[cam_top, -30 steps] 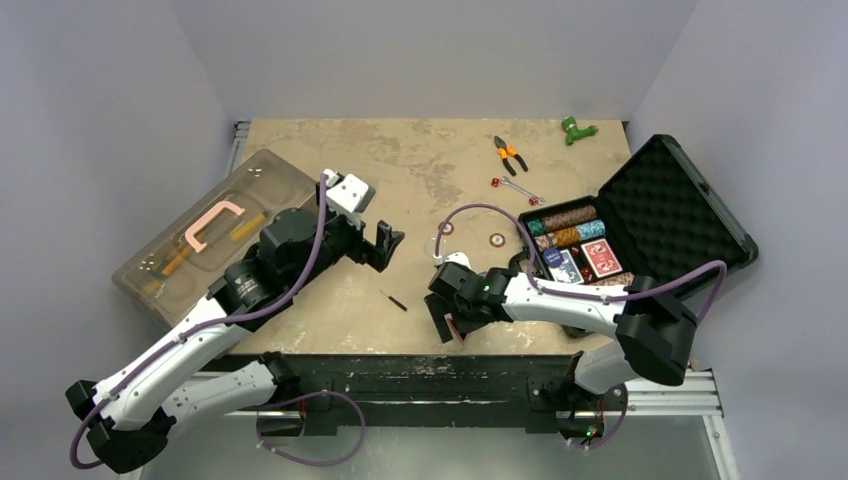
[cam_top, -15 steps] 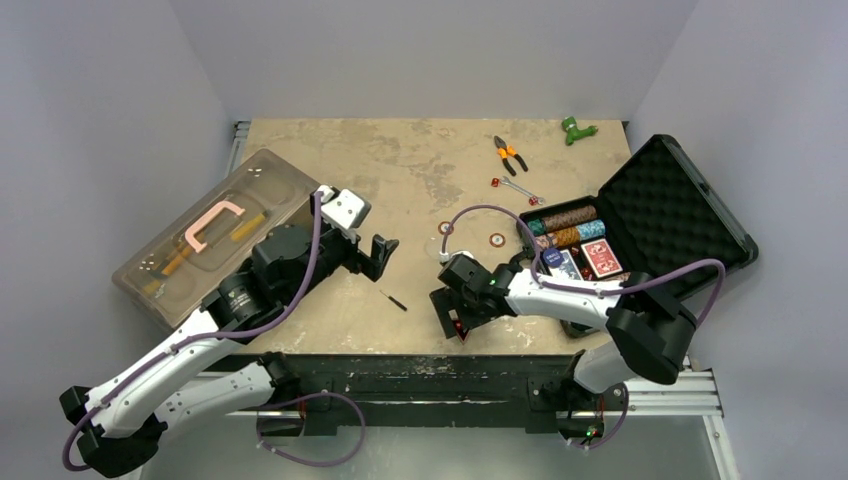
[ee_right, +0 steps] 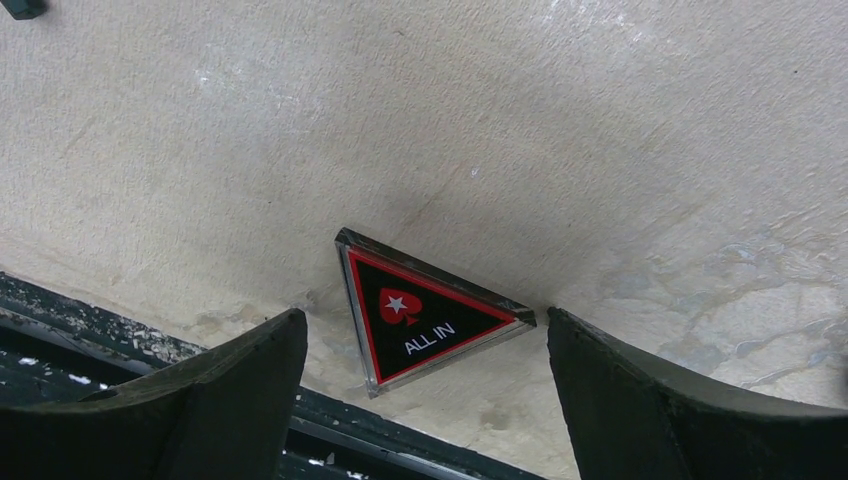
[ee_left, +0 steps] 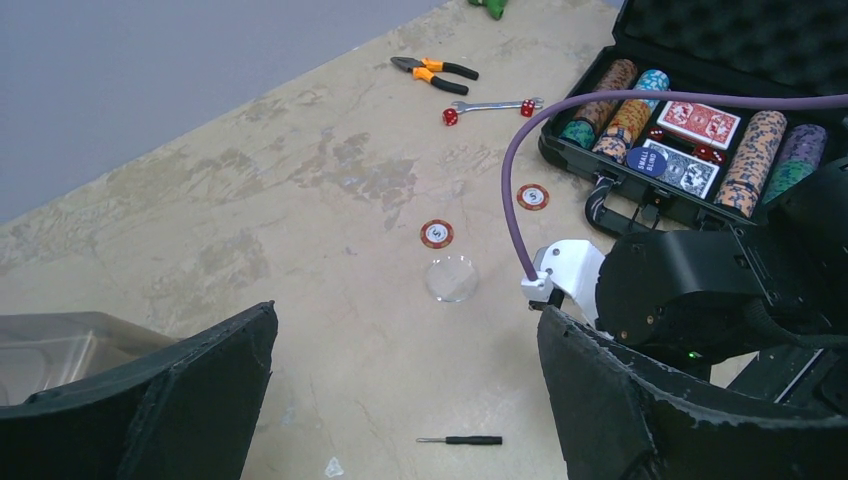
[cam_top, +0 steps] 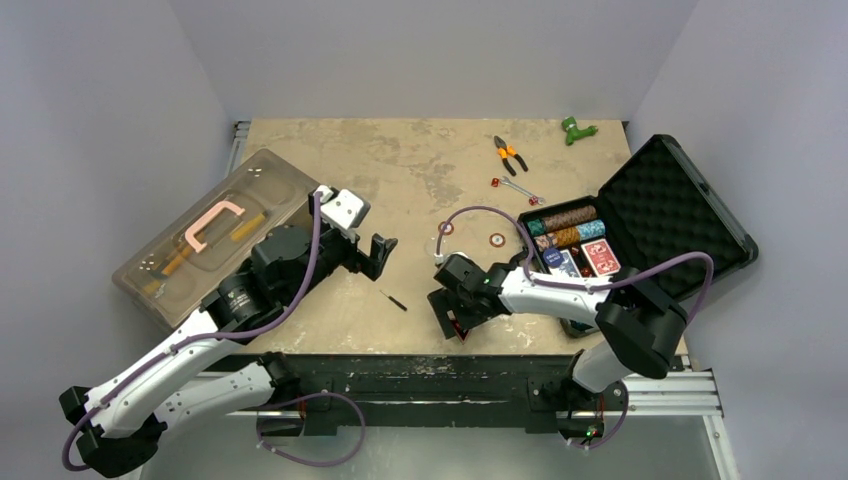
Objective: Pack up texas hold em set
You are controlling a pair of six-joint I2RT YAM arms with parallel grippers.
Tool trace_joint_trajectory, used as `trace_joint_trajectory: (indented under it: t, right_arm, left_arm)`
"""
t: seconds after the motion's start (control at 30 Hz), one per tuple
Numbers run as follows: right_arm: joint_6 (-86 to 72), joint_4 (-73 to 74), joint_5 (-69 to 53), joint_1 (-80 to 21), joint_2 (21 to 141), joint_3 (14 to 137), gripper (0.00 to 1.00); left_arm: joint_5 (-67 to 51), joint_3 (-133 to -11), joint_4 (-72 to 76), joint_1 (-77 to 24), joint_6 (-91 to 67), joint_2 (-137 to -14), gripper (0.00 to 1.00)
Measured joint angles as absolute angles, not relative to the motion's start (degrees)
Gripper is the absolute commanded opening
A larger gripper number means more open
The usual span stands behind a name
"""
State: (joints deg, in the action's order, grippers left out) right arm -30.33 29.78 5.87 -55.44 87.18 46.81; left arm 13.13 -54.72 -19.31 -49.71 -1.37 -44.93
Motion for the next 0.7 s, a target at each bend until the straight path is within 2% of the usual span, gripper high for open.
trace_joint_trajectory:
  t: [0.1,0.37,0.57,0.7]
  right_arm:
    - [-30.2,30.0,6.0,-55.4,87.5,47.1,0.85]
    - [-28.6,33.3,7.2,-55.5,90.6,50.1,0.73]
    - [-28.2,33.6,7.7,-55.5,90.8,50.2,0.71]
    - [-27.9,34.6,7.8,-55.5,91.9,51.4,0.66]
  left_arm:
    - [13.4,-54.7,-19.3,-50.0,-1.2,-44.8,0.98]
    - [13.5,-54.5,-19.3,-50.1,-0.1,-44.8,0.98]
    - [13.6,-54.5,-19.3,-50.3,0.3,-44.8,0.98]
    - [13.6,-54.5,-19.2,-50.3,0.3,-44.8,0.98]
